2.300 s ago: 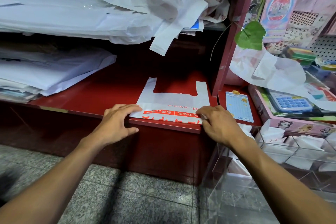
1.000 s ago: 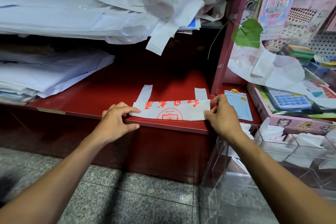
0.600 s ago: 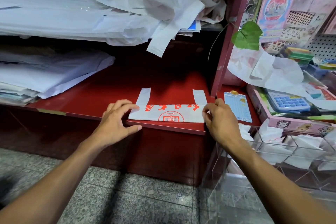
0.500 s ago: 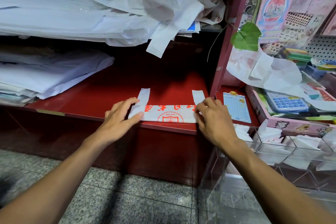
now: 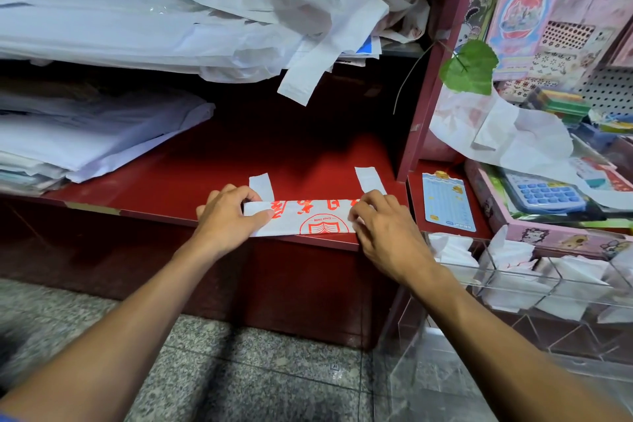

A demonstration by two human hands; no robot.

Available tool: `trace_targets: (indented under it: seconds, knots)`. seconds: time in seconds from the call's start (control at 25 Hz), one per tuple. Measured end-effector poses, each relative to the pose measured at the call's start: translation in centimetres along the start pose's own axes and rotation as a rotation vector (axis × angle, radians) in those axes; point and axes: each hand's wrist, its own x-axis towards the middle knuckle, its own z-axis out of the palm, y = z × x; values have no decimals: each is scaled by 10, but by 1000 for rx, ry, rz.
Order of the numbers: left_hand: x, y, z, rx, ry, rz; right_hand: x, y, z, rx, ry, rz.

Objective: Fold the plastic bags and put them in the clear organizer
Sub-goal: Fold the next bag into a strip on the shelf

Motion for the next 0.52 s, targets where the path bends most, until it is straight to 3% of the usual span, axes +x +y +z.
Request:
trace_targets:
  seconds: [0.16,0.28,0.36,0.52]
  knots:
    - [-3,-2,-1,-93,100,26,4,1,1,67,-89,-1]
    - [-6,-8,-2,-53,175,238,4,5,1,86,-153,40]
    - [-8,-12,-1,-28,89,322,5,5,-2,77,-242,105]
    - [-4,-21,-9,-109,-151,147,11,12,-18,143,-385,180]
